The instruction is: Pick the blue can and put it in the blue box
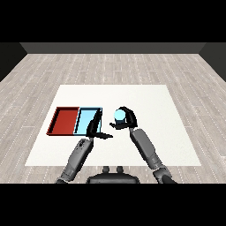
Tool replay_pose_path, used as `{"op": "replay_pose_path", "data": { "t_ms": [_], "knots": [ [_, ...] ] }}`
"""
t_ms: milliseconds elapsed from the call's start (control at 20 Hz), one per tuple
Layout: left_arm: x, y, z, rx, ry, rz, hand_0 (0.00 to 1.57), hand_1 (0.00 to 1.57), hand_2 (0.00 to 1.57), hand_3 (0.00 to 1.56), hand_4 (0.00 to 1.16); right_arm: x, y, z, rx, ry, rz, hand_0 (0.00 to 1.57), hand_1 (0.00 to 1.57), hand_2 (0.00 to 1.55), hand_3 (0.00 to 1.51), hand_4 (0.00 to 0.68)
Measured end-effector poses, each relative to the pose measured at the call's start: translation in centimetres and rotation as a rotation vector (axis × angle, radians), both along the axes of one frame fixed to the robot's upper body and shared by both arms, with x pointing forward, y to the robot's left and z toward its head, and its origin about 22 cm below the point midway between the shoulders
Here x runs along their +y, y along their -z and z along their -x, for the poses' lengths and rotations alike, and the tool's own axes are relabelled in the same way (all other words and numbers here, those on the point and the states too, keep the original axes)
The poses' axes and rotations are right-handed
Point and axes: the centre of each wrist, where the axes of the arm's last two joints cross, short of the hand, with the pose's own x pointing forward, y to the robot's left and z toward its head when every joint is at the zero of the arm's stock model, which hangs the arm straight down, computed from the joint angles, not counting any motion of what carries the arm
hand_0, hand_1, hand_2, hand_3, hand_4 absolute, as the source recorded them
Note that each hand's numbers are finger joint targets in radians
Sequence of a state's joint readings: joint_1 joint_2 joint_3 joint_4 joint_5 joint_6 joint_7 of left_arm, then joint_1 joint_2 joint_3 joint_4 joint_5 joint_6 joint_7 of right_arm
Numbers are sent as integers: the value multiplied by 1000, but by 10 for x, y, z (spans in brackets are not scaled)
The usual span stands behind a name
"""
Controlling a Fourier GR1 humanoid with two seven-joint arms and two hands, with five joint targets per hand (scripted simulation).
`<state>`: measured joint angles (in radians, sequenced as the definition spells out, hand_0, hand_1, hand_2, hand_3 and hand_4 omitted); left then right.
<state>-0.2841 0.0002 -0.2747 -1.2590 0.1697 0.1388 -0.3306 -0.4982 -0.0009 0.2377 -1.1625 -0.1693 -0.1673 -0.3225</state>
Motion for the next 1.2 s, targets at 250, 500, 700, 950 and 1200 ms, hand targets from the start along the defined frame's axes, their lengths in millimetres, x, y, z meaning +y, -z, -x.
{"op": "replay_pose_path", "data": {
  "t_ms": [250, 500, 700, 950, 1200],
  "knots": [
    [-14, 16, 1, 32, 14, -14, 0, 0, 0, 0, 0, 8, -12, 7, -15, -18, -10, 1405, 1405, 1440, 1404, 674],
    [-30, 17, -1, 55, 25, -29, 0, 0, 0, 0, 0, 11, -18, 13, -29, -39, -8, 1394, 1394, 1453, 1415, 680],
    [-35, 18, -3, 67, 35, -30, 0, 0, 0, 0, 0, 11, -11, 13, -33, -59, -15, 1399, 1399, 1444, 1407, 666],
    [-38, 15, -8, 65, 43, -22, 0, 0, 0, 0, 0, 21, -13, 16, -41, -72, 1, 1394, 1394, 1426, 1391, 651],
    [-38, 17, -14, 64, 50, -22, 0, 0, 0, 0, 0, 27, -17, 22, -47, -93, 10, 1431, 1431, 1432, 1389, 630]
  ]
}}
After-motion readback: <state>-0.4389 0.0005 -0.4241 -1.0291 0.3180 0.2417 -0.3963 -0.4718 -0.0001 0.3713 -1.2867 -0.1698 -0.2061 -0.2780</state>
